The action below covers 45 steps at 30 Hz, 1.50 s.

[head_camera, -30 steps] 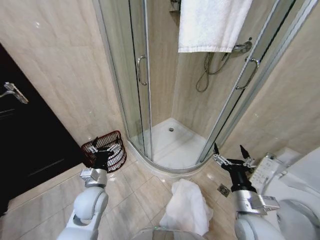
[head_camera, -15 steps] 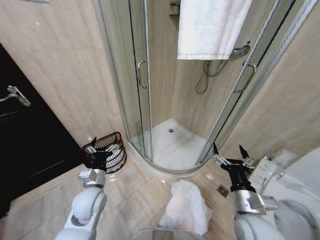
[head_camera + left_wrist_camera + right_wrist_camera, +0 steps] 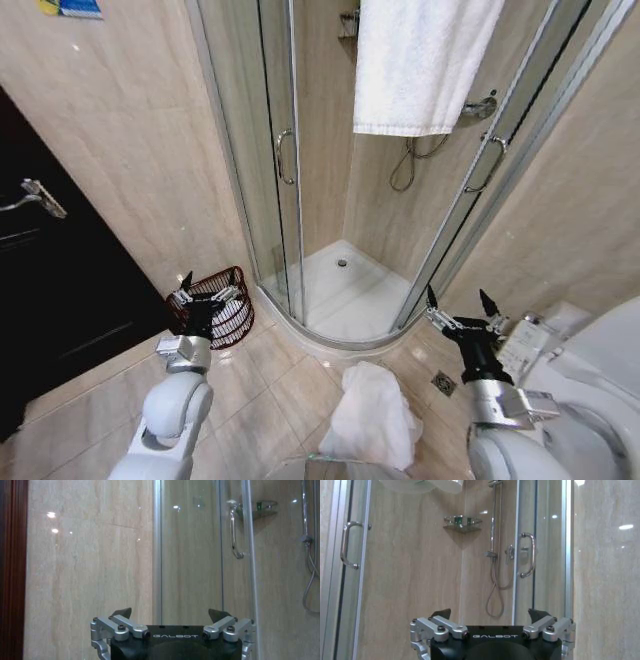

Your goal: Discard the used towel into the hamper.

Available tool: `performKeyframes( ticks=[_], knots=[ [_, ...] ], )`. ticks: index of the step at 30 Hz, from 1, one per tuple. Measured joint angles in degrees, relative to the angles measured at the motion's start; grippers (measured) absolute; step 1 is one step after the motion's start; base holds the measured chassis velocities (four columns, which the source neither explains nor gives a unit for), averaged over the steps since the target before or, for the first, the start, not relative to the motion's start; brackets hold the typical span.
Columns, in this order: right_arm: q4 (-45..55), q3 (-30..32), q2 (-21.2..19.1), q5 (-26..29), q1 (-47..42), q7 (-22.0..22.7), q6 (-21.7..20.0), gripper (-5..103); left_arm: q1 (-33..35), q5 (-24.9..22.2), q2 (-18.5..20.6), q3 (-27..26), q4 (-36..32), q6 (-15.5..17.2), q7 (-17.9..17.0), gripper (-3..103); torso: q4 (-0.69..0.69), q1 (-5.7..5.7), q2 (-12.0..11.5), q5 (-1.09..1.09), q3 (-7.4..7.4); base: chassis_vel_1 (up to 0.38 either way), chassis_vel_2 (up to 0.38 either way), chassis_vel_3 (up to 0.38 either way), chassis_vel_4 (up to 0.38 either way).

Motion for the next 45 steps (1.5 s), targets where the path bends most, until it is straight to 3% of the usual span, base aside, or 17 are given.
performKeyframes(
  ticks=[36,45],
  knots=[
    [0.3,-0.1,0.0,0.3,-0.2,0.0,0.5,100,0.4,0.1,-0.3,0.1,-0.3,-1.1,1.1,100,0.0,4.62,10.3,0.0,5.7,0.0,0.0,0.0,0.0],
    [0.6,0.0,-0.1,0.9,0.3,0.4,0.1,100,1.1,-1.5,-0.2,-0.4,0.4,-6.5,5.1,100,0.0,5.73,12.8,0.01,7.01,0.0,0.0,0.0,0.0]
  ],
)
